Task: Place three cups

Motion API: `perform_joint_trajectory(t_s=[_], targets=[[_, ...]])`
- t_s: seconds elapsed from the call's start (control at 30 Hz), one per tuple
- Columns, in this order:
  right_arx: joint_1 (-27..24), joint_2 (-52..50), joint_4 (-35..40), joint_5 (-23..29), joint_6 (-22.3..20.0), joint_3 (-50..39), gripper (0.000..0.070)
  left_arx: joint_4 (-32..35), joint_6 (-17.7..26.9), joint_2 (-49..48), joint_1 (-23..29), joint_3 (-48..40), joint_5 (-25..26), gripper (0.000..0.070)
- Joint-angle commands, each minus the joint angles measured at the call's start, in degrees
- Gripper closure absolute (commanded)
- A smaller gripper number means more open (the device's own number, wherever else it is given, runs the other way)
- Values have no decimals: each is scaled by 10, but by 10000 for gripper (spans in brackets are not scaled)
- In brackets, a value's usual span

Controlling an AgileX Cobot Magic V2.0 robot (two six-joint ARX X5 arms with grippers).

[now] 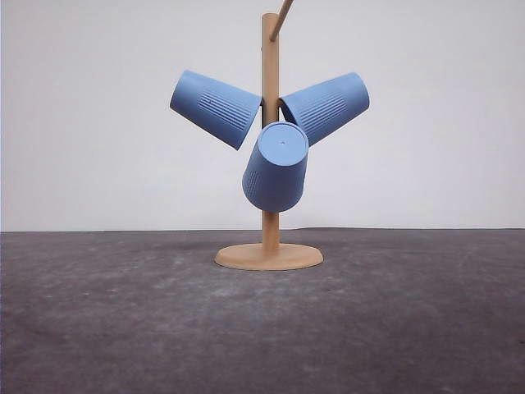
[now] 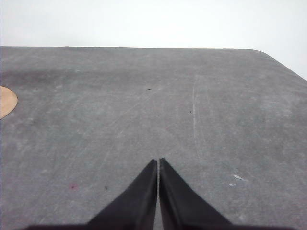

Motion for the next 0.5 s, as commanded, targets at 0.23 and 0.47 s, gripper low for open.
perform_joint_trajectory(t_s=[0.23,0.47], targets=[[0,0,6,0,-4,-2,700,-5,-1,-1,0,-6,1,697],[0,0,6,0,-4,-2,700,-5,-1,-1,0,-6,1,697]])
